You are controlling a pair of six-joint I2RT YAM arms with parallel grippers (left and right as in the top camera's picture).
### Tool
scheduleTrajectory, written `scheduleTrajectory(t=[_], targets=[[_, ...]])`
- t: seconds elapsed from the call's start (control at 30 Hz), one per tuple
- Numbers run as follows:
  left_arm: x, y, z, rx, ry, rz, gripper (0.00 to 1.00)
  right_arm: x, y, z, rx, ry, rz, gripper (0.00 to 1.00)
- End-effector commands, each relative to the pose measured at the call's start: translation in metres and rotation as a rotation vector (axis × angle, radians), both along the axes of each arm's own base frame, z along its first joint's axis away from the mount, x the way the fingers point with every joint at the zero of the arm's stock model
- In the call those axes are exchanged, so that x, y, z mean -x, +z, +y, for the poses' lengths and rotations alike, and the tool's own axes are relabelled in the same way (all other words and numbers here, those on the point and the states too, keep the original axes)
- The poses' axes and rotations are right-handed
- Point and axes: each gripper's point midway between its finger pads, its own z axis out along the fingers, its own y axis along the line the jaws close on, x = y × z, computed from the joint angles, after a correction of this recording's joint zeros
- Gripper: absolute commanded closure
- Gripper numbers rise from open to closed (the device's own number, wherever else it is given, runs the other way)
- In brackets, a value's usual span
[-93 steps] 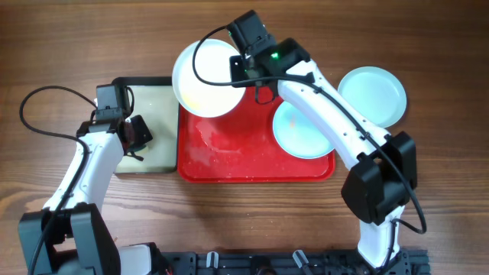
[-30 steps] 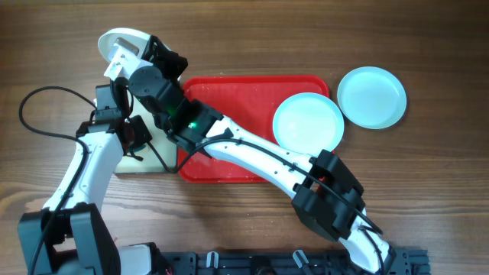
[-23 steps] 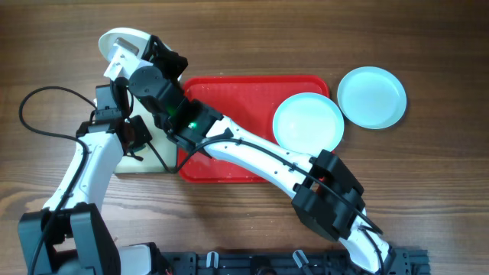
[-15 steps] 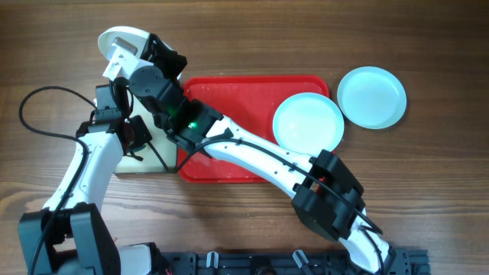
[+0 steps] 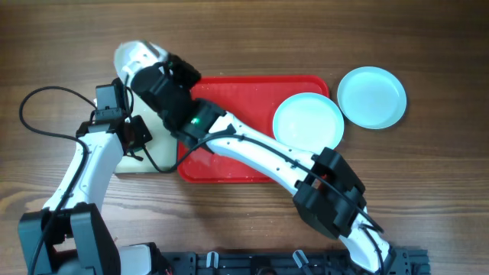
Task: Clean dirty plates on tray and stack at the side
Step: 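Swing the white plate right and stack it on the cleaned plate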
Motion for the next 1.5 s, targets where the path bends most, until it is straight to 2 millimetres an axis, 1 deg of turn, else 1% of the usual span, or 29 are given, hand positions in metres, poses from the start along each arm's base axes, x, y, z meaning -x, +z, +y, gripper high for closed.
scheduleTrajectory(t=[0.0,0.07,0.13,0.2,0.27,0.33,0.37,0.47,0.5,0.53,0.57,0.63,0.67,0.73,0.8,0.83,0.87,0.9,1.0,1.1,1.2,1.3,1.33,1.4,1.47], targets=[[0.001,-0.002,0.002,-0.008,0.014,0.003,0.94,0.006,-0.023,0.007,-0.236,0.013,0.231,0.96],[0.001,-0.002,0.002,-0.004,0.013,0.003,0.94,0.005,-0.032,-0.002,-0.285,-0.018,0.31,0.96],[0.001,-0.002,0.001,-0.002,0.012,0.003,0.94,0.006,-0.035,-0.004,-0.338,-0.007,0.389,0.96],[0.001,-0.002,0.001,-0.002,0.012,0.003,0.94,0.008,-0.032,-0.005,-0.394,0.021,0.46,0.96],[0.001,-0.002,0.001,-0.002,0.012,0.003,0.94,0.005,-0.024,-0.013,-0.475,0.01,0.526,0.96],[0.001,-0.002,0.001,-0.002,0.012,0.002,0.94,-0.001,-0.015,-0.027,-0.547,-0.013,0.58,0.96],[0.001,-0.002,0.001,-0.002,0.012,0.002,0.94,-0.005,-0.01,-0.038,-0.583,-0.026,0.614,0.95],[0.001,-0.002,0.001,-0.002,0.012,0.003,0.94,-0.014,-0.005,-0.065,-0.621,-0.055,0.673,0.96],[0.001,-0.002,0.001,-0.002,0.012,0.002,0.94,-0.018,-0.005,-0.077,-0.625,-0.072,0.688,0.96],[0.001,-0.002,0.001,-0.002,0.012,0.002,0.94,-0.023,-0.007,-0.093,-0.623,-0.107,0.7,0.96],[0.001,-0.002,0.001,-0.002,0.012,0.003,0.94,-0.029,-0.011,-0.115,-0.615,-0.16,0.717,0.96],[0.001,-0.002,0.001,-0.002,0.012,0.002,0.94,-0.036,-0.02,-0.149,-0.6,-0.244,0.749,0.96],[0.001,-0.002,0.001,-0.002,0.012,0.002,0.94,-0.04,-0.031,-0.183,-0.585,-0.331,0.787,0.96],[0.001,-0.002,0.001,-0.002,0.012,0.002,0.94,-0.043,-0.04,-0.218,-0.574,-0.417,0.822,0.95],[0.001,-0.002,0.001,-0.002,0.012,0.002,0.94,-0.046,-0.047,-0.257,-0.575,-0.51,0.851,0.96],[0.001,-0.002,0.001,-0.002,0.012,0.002,0.94,-0.047,-0.051,-0.282,-0.58,-0.565,0.864,0.96],[0.001,-0.002,0.001,-0.002,0.012,0.002,0.94,-0.048,-0.055,-0.32,-0.594,-0.652,0.882,0.96],[0.001,-0.002,0.001,-0.002,0.012,0.002,0.94,-0.048,-0.057,-0.334,-0.601,-0.685,0.888,0.96],[0.001,-0.002,0.001,0.002,0.01,0.002,0.94,-0.043,-0.063,-0.406,-0.644,-0.845,0.91,0.96],[0.0,-0.002,-0.002,0.016,0.006,0.0,0.94,-0.032,-0.067,-0.466,-0.69,-0.982,0.922,0.96],[0.0,-0.003,-0.002,0.015,0.006,-0.001,0.94,-0.018,-0.07,-0.515,-0.729,-1.095,0.924,0.96],[-0.001,-0.002,-0.002,0.015,0.006,-0.002,0.94,0.004,-0.079,-0.56,-0.774,-1.209,0.943,0.96],[-0.001,-0.002,-0.002,0.015,0.006,-0.003,0.94,0.011,-0.084,-0.569,-0.784,-1.238,0.953,0.96],[-0.001,-0.002,-0.002,0.015,0.006,-0.003,0.94,0.024,-0.094,-0.582,-0.796,-1.282,0.976,0.96],[-0.001,-0.002,-0.002,0.015,0.006,-0.002,0.94,0.035,-0.108,-0.591,-0.802,-1.318,0.999,0.96]])
